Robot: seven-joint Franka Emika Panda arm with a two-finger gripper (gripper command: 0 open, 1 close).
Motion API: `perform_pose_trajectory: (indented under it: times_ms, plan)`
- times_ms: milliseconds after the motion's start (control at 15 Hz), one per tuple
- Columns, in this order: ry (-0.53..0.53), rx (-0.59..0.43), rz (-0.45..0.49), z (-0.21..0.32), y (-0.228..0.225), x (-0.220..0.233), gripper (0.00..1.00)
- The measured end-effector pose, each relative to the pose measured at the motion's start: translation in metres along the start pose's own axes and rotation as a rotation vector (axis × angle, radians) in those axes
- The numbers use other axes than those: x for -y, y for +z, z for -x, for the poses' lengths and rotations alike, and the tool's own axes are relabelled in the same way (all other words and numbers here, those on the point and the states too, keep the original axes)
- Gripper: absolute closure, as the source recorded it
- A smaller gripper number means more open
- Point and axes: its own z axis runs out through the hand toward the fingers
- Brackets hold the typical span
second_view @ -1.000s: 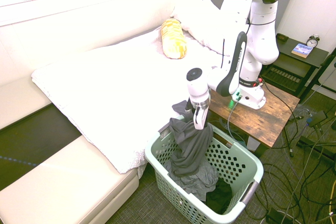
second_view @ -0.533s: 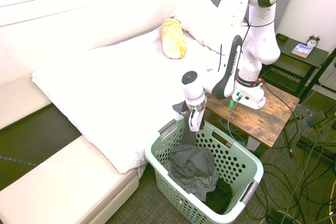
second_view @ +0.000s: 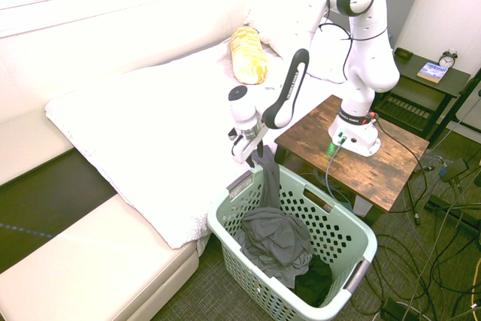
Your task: Put my clothes in the laundry bag
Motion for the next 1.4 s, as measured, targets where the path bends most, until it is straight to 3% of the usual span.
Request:
perform_pose_trajectory:
  times_ms: [200, 400, 467, 733, 1400]
  plan:
    - [0.07, 0.033, 0.045, -0.053, 0.032, 0.013, 0.0]
    - [0.098, 0.049, 0.122, -0.067, 0.064, 0.012, 0.0]
    - [0.101, 0.052, 0.163, -0.066, 0.074, 0.01, 1.0]
    - [0.087, 0.062, 0.23, -0.063, 0.1, 0.014, 1.0]
    - [0.077, 0.077, 0.247, -0.056, 0.102, 0.02, 1.0]
